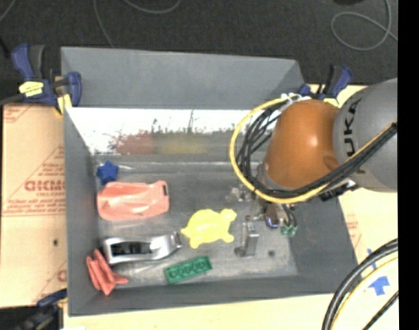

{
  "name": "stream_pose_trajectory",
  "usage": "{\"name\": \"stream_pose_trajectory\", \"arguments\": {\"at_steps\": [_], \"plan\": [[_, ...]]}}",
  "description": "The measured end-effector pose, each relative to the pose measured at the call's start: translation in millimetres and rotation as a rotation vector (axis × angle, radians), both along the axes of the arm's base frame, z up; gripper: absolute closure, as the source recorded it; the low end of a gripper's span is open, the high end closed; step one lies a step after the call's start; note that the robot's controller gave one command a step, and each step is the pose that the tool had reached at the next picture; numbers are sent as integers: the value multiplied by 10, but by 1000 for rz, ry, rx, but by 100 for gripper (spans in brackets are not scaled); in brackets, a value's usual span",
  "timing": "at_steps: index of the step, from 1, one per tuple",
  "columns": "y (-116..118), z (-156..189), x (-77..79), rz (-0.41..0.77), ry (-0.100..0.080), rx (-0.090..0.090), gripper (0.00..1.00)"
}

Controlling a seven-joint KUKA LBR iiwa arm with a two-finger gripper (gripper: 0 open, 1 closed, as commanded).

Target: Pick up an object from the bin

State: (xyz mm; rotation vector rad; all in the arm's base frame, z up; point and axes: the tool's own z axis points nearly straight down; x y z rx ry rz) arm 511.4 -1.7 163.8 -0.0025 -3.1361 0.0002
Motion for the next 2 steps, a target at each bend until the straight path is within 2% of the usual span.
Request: {"name": "stream_pose_trajectory", "arguments": {"at_steps": [1,2], "plan": [[0,46,17,0,-8,0,0],[99,-528,218,85,-10,0,0]]}}
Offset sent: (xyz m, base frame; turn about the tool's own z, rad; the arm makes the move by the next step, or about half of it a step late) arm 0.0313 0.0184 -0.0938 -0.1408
